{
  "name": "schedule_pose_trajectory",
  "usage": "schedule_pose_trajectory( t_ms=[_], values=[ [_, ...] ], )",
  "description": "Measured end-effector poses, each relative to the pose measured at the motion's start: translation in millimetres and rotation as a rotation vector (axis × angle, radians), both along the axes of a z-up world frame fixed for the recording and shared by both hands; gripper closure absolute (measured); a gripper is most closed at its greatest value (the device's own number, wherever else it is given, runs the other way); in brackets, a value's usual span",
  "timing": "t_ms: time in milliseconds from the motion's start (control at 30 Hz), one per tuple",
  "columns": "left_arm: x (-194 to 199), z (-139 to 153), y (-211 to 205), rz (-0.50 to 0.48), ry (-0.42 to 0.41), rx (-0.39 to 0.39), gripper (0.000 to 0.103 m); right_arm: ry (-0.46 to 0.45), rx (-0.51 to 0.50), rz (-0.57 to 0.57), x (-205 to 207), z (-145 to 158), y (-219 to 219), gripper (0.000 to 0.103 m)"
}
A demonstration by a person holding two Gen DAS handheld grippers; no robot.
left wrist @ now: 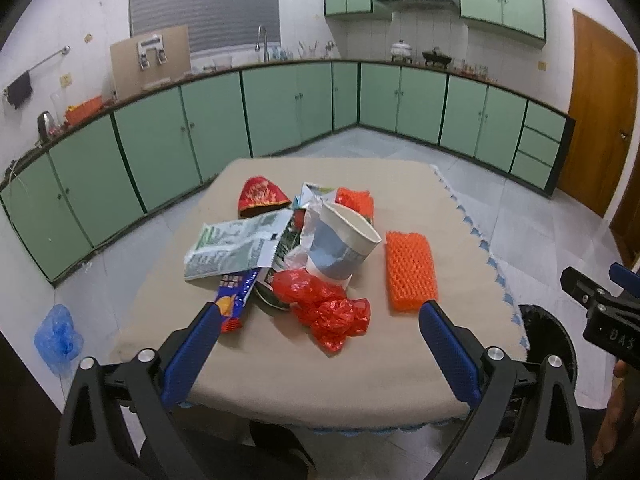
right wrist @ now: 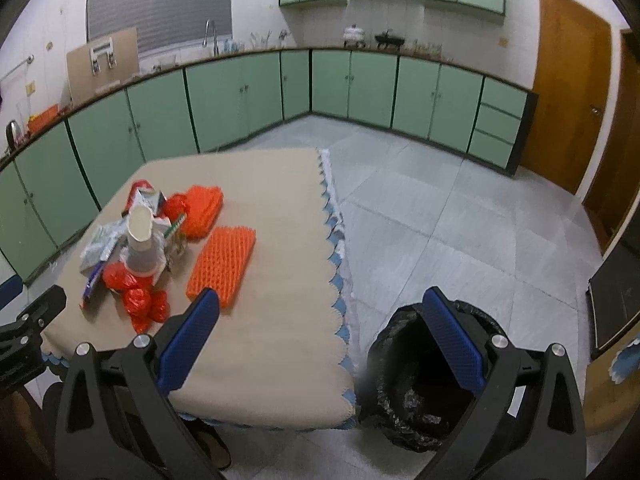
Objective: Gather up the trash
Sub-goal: 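Reach the left tool to the white paper cup and grasp it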
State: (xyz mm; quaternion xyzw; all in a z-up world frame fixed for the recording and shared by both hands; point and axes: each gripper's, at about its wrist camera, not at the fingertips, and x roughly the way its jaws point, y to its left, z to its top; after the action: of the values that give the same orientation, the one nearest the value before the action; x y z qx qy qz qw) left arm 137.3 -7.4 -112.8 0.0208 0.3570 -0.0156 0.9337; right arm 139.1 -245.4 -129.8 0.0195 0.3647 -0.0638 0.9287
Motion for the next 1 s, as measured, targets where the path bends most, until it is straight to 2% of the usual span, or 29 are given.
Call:
schedule_pose_trajectory(
  t_ms=[267,600,733,800,833,867,1000],
  values=[
    [48.1,-22.8,-16.5,-0.018,0.031,0.017,0.006,0.056,0.016,-0.002,44.1,-21.6,-9.3,0.005],
    [99.6,-53.0,-31.4,-0.003,0.065,0.036,0.009,0.095,0.008,0.015,73.7,-44.9,-12.9,0.005],
    [108.1,-60.3,-30.2,0.006,0.082,0.040,0.022,0.106,0.009,0.032,81.4,-51.0,-7.9,0.005],
    [111.3,-62.9,-27.1,0.001,0.101,0.023,0.039,0.109,0.014,0.038,84.6,-53.4,-5.7,0.005],
    [113.0,-65.0,-24.0,0.000,0.114,0.008,0.055,0.111,0.020,0.041,86.2,-54.5,-4.1,0.005],
    [113.6,-66.4,-21.7,0.001,0.120,0.001,0.062,0.113,0.024,0.044,87.4,-55.5,-2.2,0.005],
    [110.4,-66.0,-11.0,0.002,0.110,-0.017,0.070,0.120,0.029,0.063,88.8,-59.1,9.6,0.005]
  ],
)
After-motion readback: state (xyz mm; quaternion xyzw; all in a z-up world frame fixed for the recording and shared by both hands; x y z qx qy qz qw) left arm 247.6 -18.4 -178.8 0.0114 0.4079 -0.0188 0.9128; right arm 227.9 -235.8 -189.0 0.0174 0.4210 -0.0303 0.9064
